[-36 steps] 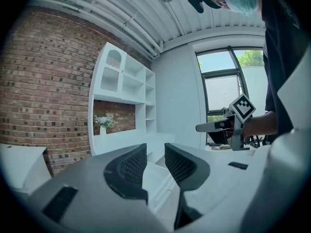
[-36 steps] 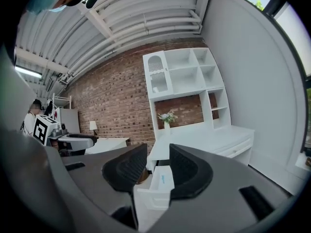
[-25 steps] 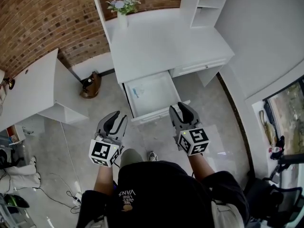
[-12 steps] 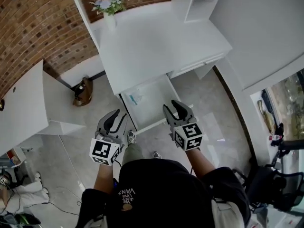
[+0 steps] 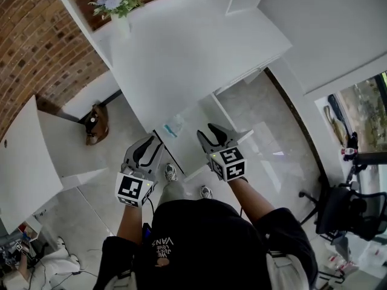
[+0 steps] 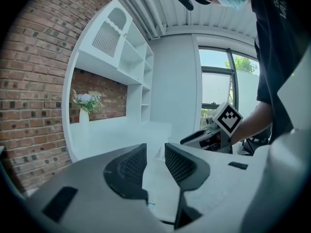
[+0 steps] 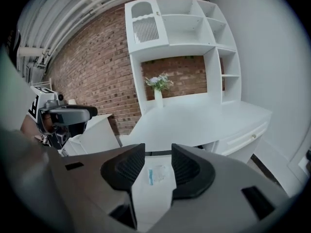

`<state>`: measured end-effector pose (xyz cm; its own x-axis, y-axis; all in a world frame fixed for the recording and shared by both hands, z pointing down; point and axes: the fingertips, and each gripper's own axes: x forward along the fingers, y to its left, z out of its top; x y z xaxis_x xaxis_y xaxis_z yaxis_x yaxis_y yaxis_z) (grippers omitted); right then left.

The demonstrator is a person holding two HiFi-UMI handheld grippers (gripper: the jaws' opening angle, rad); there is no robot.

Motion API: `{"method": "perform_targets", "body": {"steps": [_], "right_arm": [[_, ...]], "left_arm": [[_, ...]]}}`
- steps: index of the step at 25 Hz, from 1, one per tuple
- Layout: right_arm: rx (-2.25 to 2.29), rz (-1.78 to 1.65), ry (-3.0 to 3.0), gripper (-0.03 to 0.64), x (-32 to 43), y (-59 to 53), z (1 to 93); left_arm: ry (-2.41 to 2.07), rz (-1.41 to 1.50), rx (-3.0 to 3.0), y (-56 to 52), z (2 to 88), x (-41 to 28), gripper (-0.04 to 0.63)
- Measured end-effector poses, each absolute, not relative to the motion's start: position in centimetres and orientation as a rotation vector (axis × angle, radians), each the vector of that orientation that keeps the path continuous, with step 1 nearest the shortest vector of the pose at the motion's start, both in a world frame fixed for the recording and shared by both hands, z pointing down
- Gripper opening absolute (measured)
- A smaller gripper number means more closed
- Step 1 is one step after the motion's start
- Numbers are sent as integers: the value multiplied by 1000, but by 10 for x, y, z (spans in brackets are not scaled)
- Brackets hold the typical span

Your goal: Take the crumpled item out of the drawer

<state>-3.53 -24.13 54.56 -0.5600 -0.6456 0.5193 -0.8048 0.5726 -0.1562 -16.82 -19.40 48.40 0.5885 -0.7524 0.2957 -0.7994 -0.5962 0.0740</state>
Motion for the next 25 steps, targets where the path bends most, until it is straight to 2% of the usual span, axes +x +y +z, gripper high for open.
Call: {"method": "perform_targets", "body": {"steps": [11, 25], "right_arm": [[1177, 758, -2198, 155, -73, -282, 661], [1151, 1109, -1879, 184, -92, -274, 803]], "left_arm": [[-1175, 357, 2634, -235, 520, -196, 97], [-1129, 381, 2600, -238, 556, -217, 97]]}}
